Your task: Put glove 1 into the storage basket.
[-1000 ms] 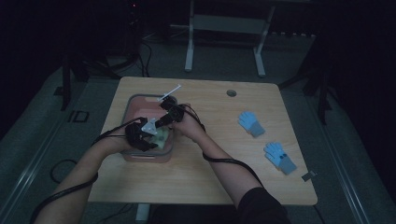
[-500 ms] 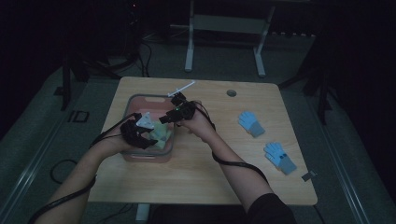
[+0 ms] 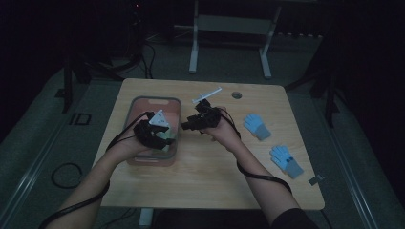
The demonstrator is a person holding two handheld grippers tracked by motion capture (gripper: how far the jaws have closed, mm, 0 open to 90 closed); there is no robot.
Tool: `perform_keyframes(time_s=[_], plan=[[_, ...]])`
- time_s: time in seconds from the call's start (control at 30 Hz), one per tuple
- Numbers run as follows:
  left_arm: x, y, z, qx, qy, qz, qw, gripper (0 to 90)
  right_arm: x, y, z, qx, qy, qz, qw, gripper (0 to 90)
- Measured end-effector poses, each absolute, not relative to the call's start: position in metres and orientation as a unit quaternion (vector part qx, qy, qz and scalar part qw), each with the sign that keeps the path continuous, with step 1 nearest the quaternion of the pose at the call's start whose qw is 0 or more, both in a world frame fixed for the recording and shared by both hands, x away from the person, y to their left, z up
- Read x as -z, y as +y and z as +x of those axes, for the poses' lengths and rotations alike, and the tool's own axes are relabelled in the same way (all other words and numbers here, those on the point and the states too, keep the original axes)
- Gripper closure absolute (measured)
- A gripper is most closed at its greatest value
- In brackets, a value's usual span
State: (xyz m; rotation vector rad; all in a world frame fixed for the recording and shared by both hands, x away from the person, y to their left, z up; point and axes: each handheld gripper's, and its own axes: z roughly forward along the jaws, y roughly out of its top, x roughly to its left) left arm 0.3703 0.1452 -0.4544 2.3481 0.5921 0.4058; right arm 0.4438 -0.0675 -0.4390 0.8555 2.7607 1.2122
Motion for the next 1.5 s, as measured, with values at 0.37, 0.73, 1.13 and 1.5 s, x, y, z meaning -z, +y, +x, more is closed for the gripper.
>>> perform_keyframes(time_s=[0.37, 0.73, 1.13, 1.5], plan=[[0.45, 0.101, 0.359, -0.167, 0.214, 0.895, 0.354, 48.5, 0.443, -0.111, 0.428, -0.386, 0.88, 0.274, 0.019, 52.3], [0.461, 0.067, 0.35, -0.163, 0.227, 0.891, 0.357, 49.7, 0.457, -0.155, 0.421, -0.382, 0.876, 0.293, 0.03, 52.5], [0.476, 0.043, 0.335, -0.143, 0.209, 0.893, 0.371, 49.5, 0.472, -0.195, 0.413, -0.385, 0.871, 0.302, 0.048, 52.7], [0.507, 0.028, 0.32, -0.118, 0.2, 0.905, 0.357, 41.5, 0.484, -0.237, 0.411, -0.379, 0.863, 0.321, 0.088, 52.8]])
